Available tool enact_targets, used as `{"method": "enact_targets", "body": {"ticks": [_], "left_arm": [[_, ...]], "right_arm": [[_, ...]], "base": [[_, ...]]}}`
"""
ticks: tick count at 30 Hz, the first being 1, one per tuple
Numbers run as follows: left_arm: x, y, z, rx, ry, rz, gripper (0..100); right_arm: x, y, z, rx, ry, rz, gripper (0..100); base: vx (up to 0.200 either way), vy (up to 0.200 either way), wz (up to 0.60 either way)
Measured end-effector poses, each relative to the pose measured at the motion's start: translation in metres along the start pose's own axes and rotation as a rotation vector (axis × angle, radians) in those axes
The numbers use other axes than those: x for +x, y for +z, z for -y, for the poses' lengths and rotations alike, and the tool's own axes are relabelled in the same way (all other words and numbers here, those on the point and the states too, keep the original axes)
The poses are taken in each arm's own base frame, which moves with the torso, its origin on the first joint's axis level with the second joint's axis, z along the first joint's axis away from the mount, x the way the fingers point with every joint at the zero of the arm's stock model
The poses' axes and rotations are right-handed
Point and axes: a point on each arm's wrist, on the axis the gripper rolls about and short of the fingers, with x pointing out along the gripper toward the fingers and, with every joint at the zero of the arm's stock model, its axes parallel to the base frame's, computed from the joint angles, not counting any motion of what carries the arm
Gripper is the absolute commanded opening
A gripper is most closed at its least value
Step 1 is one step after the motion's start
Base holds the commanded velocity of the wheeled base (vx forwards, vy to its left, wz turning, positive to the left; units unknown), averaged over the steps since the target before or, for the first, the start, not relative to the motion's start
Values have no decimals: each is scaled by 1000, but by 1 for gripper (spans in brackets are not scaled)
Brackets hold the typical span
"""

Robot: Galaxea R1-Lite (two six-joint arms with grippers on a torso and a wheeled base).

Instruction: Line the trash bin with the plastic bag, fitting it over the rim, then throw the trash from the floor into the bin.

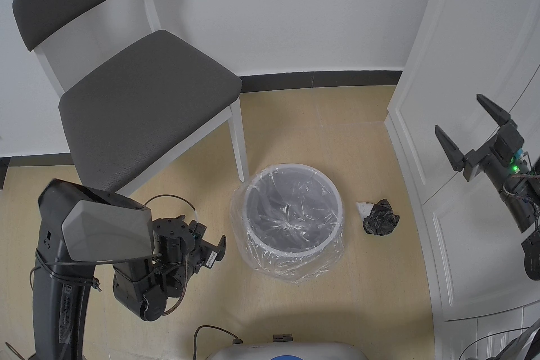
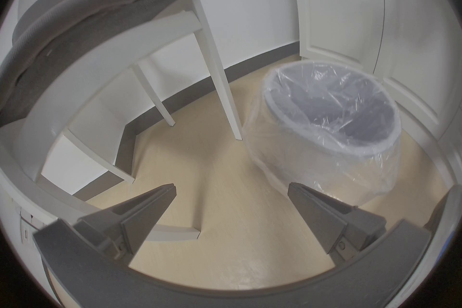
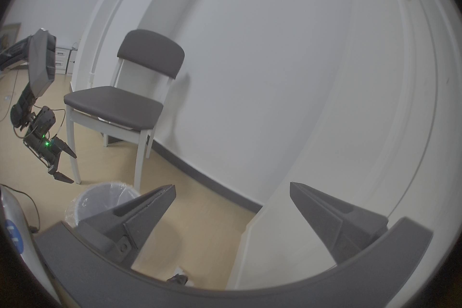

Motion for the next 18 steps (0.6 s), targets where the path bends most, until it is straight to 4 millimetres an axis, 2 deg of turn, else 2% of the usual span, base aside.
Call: {"method": "enact_targets", "body": {"ticks": [5,18], "left_arm": [[-9,12,-3,-11,2,30,100],[-30,37,-14,-27,10,93,100]], "right_arm": [[-14,13,4,-15,-21,50,100],[-23,28,5,-32,-120,55,100]], "base": [[0,0,0],[0,0,0]]}}
